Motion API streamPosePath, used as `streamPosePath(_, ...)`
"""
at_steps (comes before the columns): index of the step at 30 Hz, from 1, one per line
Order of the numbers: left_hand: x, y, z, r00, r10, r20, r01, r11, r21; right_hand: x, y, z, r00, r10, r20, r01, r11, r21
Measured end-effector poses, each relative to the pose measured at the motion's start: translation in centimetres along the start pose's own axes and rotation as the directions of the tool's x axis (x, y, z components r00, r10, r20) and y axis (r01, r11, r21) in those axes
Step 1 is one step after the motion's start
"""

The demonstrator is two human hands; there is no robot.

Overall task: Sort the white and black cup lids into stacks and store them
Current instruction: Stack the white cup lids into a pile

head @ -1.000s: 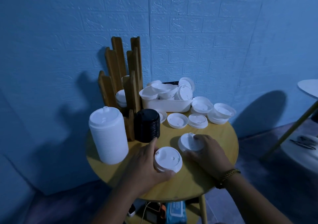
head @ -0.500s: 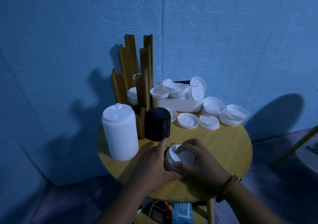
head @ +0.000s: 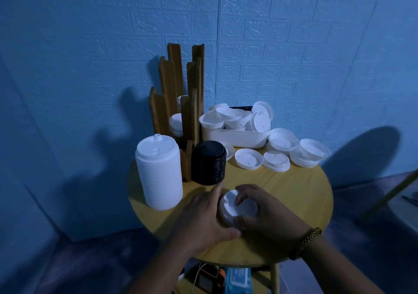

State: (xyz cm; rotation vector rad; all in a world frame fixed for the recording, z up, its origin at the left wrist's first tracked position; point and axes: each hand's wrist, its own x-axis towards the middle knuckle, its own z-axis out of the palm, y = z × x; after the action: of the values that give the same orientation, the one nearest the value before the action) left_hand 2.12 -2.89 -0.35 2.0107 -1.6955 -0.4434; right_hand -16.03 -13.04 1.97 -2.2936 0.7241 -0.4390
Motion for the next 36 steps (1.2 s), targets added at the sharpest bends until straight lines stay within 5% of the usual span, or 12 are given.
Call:
streamPosePath(13,-0.3,0.6,-0.4,1.000,0.022,0.012,-0.022,0.999,0.038,0.7,-0.1,-1.4,0.984,0.084,0.156,-0.056,0.982,-0.178)
streamPosePath(17,-0.3,0.6,-0.5,1.000,-0.001,-0.006,0.001,1.000,0.019,0.4,0.2,-1.7,0.981,0.084,0.174,-0.081,0.996,-0.025)
streamPosePath(19,-0.3,0.6,-0.5,1.000,-0.019,-0.005,0.019,1.000,0.010,1.3,0.5,-2.3,0.994,0.097,0.059,-0.103,0.989,0.107)
streamPosePath(22,-0.2,0.7,-0.5,1.000,-0.015,0.000,0.015,1.000,0.019,4.2,2.3,-2.8,0.984,0.105,-0.145,-0.143,0.949,-0.280)
streamPosePath(24,-0.2,0.6,-0.5,1.000,-0.008,-0.002,0.008,1.000,0.027,5.9,3.1,-2.7,0.983,0.149,-0.105,-0.182,0.845,-0.504)
streamPosePath(27,-0.1,0.4,-0.5,1.000,-0.012,-0.006,0.012,1.000,0.020,7.3,3.8,-2.6,0.976,0.212,-0.040,-0.194,0.777,-0.599)
streamPosePath(33,0.1,0.0,-0.1,1.000,-0.010,-0.022,0.011,0.999,0.037,6.7,4.8,-2.2,0.990,0.017,-0.138,-0.087,0.848,-0.522)
streamPosePath(36,0.1,0.0,0.1,0.999,-0.010,-0.032,0.010,1.000,0.024,5.0,4.0,-2.4,0.957,0.037,-0.287,-0.112,0.962,-0.251)
